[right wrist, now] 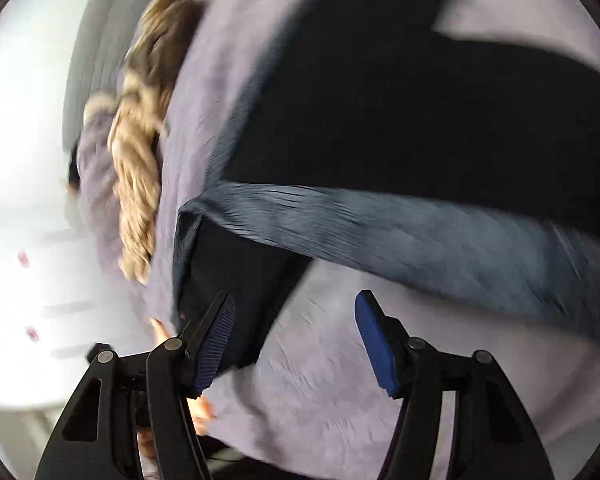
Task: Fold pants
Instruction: 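Lift the trouser edge with both grippers and fold it over onto the other leg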
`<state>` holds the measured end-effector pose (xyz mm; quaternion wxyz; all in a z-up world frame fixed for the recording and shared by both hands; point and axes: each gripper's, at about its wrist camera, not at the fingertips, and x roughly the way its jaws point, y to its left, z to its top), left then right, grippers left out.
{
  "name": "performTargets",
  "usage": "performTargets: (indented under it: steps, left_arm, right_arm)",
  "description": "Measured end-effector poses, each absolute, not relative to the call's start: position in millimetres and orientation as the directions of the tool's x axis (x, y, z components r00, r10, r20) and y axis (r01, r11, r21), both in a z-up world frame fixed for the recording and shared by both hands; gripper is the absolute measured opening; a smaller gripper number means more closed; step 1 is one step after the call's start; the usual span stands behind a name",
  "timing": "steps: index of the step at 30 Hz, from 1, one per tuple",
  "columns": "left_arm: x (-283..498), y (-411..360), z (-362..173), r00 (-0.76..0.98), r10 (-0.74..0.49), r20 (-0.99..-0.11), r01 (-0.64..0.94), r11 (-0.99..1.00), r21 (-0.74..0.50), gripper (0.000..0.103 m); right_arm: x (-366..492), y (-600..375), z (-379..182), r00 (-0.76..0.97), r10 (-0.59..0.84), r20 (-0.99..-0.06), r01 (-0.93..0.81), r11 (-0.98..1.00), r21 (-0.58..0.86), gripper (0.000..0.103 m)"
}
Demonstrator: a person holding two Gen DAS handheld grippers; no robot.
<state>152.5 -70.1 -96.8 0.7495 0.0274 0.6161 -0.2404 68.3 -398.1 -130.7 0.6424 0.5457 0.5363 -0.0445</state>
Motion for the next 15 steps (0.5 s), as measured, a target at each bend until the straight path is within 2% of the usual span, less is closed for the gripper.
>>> performTargets:
  steps: [4, 8, 10, 11, 12, 13, 15]
  left_arm:
    - [144.6, -142.8, -118.4, 0.136, -0.249, -0.959, 0.406, 0.897, -0.175, 0.06]
    - [139.4, -175.9, -142.6, 0.172, -0.167, -0.971, 0.405, 0.91, -0.085, 0.062]
    - [137.6, -182.5, -141.1, 0.185, -0.143, -0.972, 0.403, 0.913, -0.058, 0.063]
    - [137.8, -184.0, -139.4, 0.18, -0.138, -0.974, 0.402, 0.914, -0.055, 0.063]
    - [138.7, -185.5, -136.3, 0.167, -0.13, -0.977, 0.398, 0.916, -0.054, 0.063]
    - [140.2, -186.7, -131.7, 0.152, -0.118, -0.981, 0.389, 0.92, -0.05, 0.063]
    - [142.9, -187.6, -119.9, 0.157, -0.109, -0.982, 0.377, 0.925, -0.042, 0.063]
  right_arm:
    - [18.0, -426.4, -168.9, 0.476, 0.563, -0.676, 0.697, 0.227, 0.68, 0.067]
    - [4.3, -439.0, -202.6, 0.634, 0.532, -0.561, 0.676, -0.028, 0.737, 0.067]
    - [3.9, -447.4, -207.8, 0.652, 0.52, -0.552, 0.672, -0.058, 0.739, 0.064]
    - [7.3, -453.4, -206.5, 0.653, 0.509, -0.561, 0.675, -0.053, 0.736, 0.056]
    - [10.6, -459.5, -202.8, 0.648, 0.5, -0.574, 0.677, -0.034, 0.735, 0.027]
    - [16.8, -468.9, -195.8, 0.631, 0.5, -0.593, 0.683, 0.005, 0.731, 0.009]
    - [45.5, -487.4, -166.3, 0.61, 0.488, -0.624, 0.649, 0.145, 0.747, 0.009]
